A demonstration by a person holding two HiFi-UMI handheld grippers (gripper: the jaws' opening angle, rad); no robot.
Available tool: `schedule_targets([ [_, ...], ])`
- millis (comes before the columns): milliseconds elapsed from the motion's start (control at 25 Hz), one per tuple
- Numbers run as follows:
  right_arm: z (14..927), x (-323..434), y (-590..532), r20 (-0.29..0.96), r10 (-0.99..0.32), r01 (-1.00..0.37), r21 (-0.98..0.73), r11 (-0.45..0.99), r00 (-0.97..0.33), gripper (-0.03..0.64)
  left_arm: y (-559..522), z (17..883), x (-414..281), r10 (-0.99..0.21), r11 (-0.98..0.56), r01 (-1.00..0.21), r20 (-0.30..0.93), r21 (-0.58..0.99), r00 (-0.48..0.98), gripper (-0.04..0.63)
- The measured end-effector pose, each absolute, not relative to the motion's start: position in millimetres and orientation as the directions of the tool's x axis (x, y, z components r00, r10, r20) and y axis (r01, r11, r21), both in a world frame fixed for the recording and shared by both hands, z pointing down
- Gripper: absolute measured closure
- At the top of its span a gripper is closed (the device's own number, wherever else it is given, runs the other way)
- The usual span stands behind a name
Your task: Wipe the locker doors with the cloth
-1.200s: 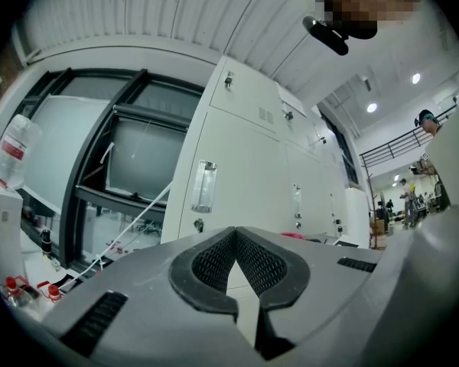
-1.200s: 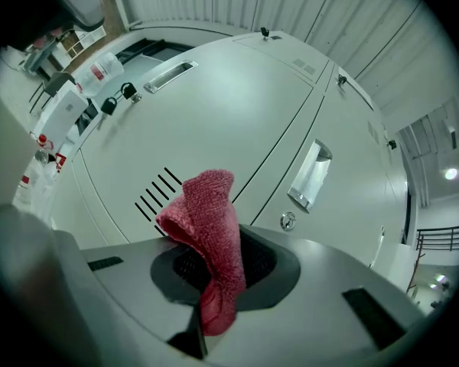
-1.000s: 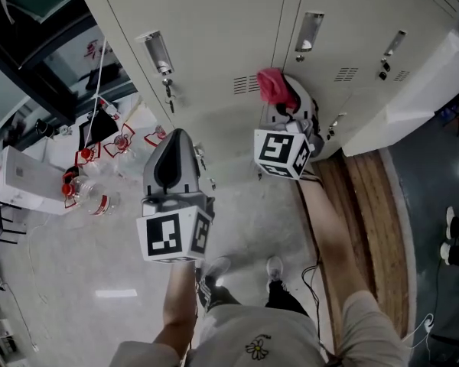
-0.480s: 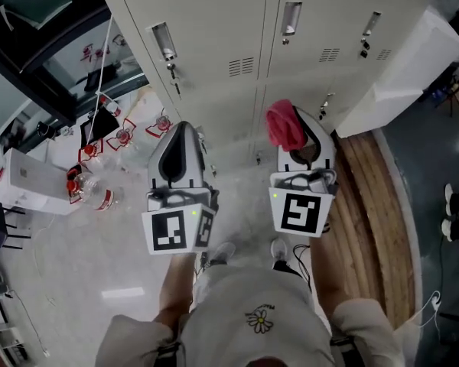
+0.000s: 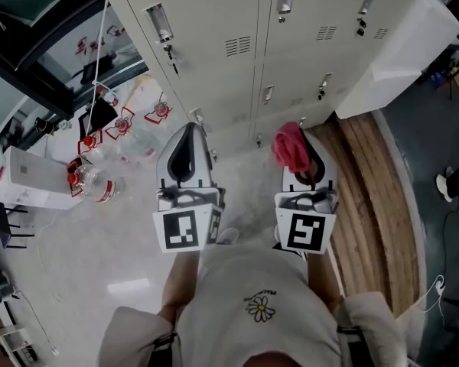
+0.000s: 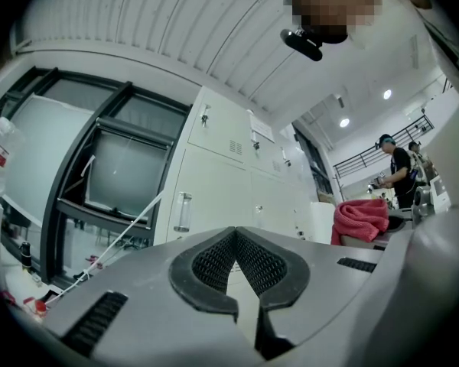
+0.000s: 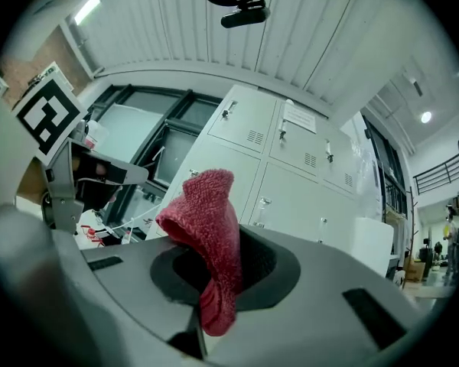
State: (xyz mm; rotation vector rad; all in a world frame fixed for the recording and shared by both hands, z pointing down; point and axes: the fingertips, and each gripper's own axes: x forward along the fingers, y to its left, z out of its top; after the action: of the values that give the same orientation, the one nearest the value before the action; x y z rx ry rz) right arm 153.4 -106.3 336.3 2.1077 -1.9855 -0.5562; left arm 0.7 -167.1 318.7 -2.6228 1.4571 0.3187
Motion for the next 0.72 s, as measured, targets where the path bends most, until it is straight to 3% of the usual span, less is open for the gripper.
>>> schedule_targets([
  [80, 330.8, 153.9, -104.6, -0.185, -0.982, -0.943, 0.317, -0.105, 0.047, 0.585, -166.2, 316.1, -0.2, -0.822, -0.527, -0.850, -0.249, -0.011, 0.513, 0.578],
  [320, 330.6, 155.1, -100.1, -0.181, -0.983, -0.944, 0.316, -0.094, 0.037, 0.586, -162.7, 314.9, -0.5, -0.824, -0.522, -0.853, -0.251, -0.016, 0.508, 0.578],
  [480, 343.5, 154.4, -98.1, -0.073, -0.997, -0.878, 0.478, -0.036, 0.001, 0.586, -160.0, 316.0, -0.9, -0.826, -0.519, -0.855, -0.246, -0.018, 0.507, 0.578],
  [720, 353.0, 150.5, -94.9, -0.012, -1.000, -0.853, 0.522, 0.003, -0.010, 0.586, -158.1, 315.3, -4.6, -0.830, -0.512, -0.859, -0.247, -0.017, 0.499, 0.578],
])
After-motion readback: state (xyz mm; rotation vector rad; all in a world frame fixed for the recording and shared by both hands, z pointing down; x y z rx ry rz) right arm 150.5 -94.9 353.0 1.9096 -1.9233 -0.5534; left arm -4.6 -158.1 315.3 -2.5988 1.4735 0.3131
